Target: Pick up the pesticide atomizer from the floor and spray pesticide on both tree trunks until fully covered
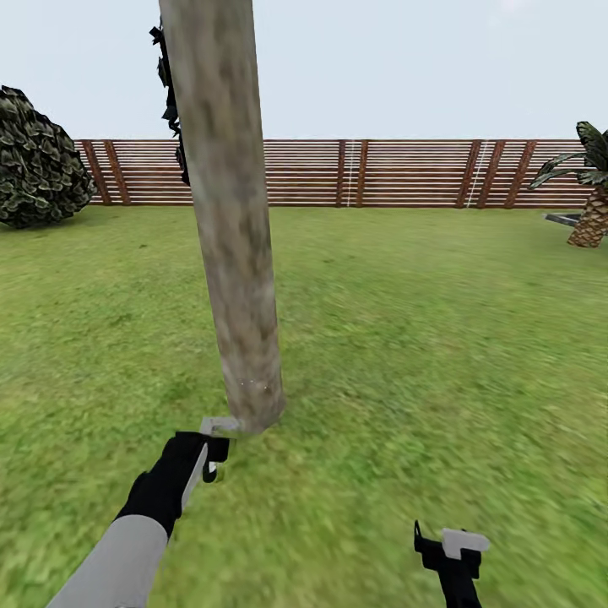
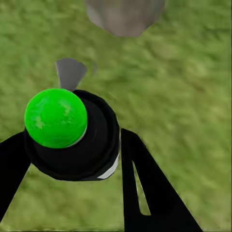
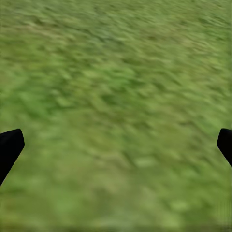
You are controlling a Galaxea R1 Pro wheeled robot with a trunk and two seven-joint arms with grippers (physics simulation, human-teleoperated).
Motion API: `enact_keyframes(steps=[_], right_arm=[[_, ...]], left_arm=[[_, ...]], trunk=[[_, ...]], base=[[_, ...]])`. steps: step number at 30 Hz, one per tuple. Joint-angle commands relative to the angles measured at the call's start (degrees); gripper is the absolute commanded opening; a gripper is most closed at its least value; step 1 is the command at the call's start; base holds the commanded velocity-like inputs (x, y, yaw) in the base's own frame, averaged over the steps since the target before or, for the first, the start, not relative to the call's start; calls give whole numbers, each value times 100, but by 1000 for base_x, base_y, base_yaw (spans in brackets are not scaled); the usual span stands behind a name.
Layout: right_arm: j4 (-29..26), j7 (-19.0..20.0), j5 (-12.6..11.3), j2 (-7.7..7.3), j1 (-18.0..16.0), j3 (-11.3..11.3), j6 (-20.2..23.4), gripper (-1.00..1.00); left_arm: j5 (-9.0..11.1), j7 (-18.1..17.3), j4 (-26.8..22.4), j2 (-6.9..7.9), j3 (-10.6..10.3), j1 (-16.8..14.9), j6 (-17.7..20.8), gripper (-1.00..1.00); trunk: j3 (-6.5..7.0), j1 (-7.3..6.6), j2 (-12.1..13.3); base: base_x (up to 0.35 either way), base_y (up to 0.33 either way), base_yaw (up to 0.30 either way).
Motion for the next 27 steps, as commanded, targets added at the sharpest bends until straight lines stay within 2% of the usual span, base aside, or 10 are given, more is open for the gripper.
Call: enact_keyframes(steps=[1, 3, 8, 11, 16, 19, 21, 22, 25, 27], right_arm=[[0, 0, 2, 1, 3, 1, 0, 100], [2, 0, 7, 2, 6, 1, 0, 100], [8, 0, 8, -5, 15, 1, 0, 100], [8, -1, 8, -6, 20, 1, 0, 100], [8, -2, 8, -6, 25, 1, 0, 100], [8, -1, 8, -6, 48, 1, 0, 100], [8, -2, 8, -6, 51, 1, 0, 100], [8, -1, 8, -6, 51, 1, 0, 100], [8, 0, 8, -6, 58, 1, 0, 100], [8, 0, 8, -6, 60, 1, 0, 100]], left_arm=[[73, -5, -24, 51, -1, 9, 42, -100], [71, -2, -51, 55, -27, 49, 81, -100], [75, -8, 1, -271, -45, 68, 65, -100], [76, -19, 6, -302, -52, 57, 72, -100], [59, -14, 9, -171, -53, -126, 112, -100], [70, -17, 23, 91, -39, -382, 136, -100], [78, -18, 25, 89, -47, -414, 140, -100], [81, -18, 25, 64, -51, -417, 138, -100], [77, -23, 21, -320, -79, -417, 136, -100], [80, -26, 13, -421, -93, -427, 139, -100]], trunk=[[0, 0, 0], [0, 0, 0], [0, 0, 0], [0, 0, 0], [0, 0, 0], [0, 0, 0], [0, 0, 0], [0, 0, 0], [0, 0, 0], [0, 0, 0]], base=[[0, 0, 0], [-10, 0, 0], [-218, 0, 0], [-68, 0, 0], [-9, 0, 0], [0, 0, 0], [0, 0, 0], [0, 0, 0], [0, 0, 0], [0, 0, 0]])
